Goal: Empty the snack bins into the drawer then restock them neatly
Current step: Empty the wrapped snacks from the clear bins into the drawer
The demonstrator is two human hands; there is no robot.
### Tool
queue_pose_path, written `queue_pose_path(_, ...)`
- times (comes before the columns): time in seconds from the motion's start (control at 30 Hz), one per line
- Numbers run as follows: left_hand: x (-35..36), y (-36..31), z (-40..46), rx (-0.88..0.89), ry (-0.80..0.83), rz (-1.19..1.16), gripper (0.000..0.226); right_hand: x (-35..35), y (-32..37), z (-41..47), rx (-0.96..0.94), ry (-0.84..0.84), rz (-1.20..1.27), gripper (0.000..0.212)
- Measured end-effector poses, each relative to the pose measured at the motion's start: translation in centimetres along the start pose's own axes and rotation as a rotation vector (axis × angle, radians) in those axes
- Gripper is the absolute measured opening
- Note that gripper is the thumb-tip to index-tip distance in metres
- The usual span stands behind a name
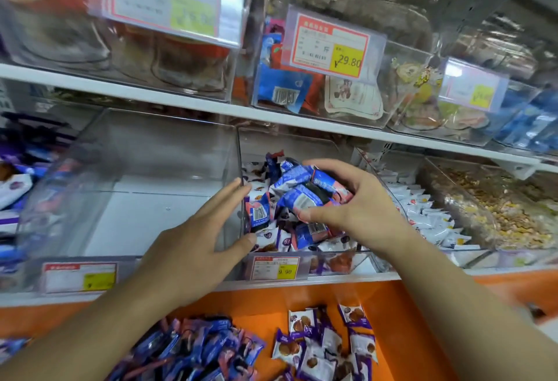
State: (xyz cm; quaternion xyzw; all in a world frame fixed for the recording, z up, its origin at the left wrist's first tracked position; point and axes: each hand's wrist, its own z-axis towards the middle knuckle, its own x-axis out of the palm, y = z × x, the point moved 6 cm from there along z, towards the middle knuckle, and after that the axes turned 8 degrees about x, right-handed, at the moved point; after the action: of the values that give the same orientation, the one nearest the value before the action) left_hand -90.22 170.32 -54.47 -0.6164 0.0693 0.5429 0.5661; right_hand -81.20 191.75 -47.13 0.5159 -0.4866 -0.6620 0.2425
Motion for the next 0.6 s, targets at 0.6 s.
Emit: queue_pose_path(0.6, -10.3, 3.9, -17.1, -0.293, -0.033, -0.606, 0.060, 17.3, 6.8, -13.7, 0.018, 0.299, 0.146, 0.082)
